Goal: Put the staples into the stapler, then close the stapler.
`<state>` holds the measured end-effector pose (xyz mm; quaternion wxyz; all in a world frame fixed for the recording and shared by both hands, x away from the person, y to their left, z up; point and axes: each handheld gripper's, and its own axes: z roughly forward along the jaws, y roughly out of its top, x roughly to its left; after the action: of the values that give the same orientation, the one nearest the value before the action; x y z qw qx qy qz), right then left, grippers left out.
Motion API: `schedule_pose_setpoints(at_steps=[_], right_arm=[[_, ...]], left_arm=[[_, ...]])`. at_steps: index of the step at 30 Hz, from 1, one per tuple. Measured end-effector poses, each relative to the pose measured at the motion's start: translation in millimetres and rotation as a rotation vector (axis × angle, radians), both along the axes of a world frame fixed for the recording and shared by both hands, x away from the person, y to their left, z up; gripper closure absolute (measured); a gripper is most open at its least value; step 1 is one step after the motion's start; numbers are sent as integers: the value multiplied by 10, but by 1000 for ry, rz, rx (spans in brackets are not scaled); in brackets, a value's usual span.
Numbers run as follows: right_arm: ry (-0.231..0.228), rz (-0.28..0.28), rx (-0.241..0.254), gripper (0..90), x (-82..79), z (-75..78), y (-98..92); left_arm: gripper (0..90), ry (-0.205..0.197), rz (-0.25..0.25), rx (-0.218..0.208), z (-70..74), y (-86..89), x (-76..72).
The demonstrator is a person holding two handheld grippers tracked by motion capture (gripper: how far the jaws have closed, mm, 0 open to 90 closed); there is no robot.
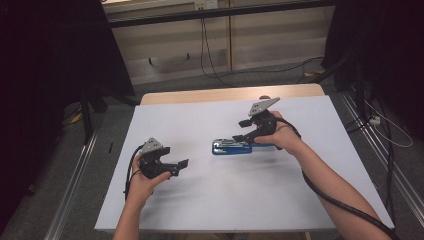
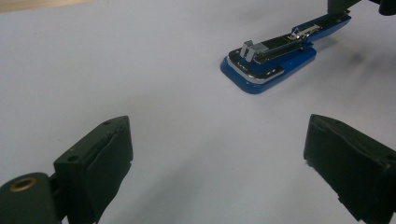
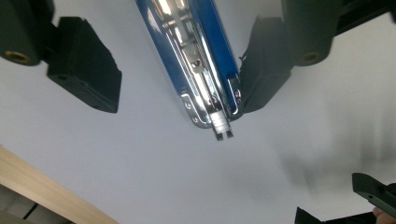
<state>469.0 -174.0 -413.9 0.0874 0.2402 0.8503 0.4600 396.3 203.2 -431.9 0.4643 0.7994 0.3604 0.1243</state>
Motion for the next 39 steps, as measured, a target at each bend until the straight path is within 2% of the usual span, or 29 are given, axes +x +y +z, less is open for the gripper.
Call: schedule_pose_setpoints(at_steps=[4,9,15,20,24,29,32,36,39], right_arm=[[-22,-45,-10,206,-88,16,-88],[-32,-87,-2,175,-208,6,-224],[-26,-153,-29,173,-325,-15,-389],[-38,-190,-22,171,-430,-47,-523],[-35,-224,12,172,-534,-93,-621],[-47,-254,-18,176,-627,-133,-720],[-46,-273,9,182,-669,-131,-771],[-48,-287,3,195,-724,-144,-817],[-56,-298,-4,239,-760,-151,-847]], left_arm=[[82,-7,1,-3,9,-15,3],[82,-3,-8,-2,1,-43,1],[82,-4,-16,-3,-4,-89,4],[85,-3,-14,3,-8,-120,-10],[87,-4,-6,-2,-11,-141,-8],[90,-7,-9,3,-10,-202,-4],[90,-11,-14,9,-12,-237,2],[95,-11,-11,-4,-20,-259,20],[121,-3,-11,-5,-37,-277,39]])
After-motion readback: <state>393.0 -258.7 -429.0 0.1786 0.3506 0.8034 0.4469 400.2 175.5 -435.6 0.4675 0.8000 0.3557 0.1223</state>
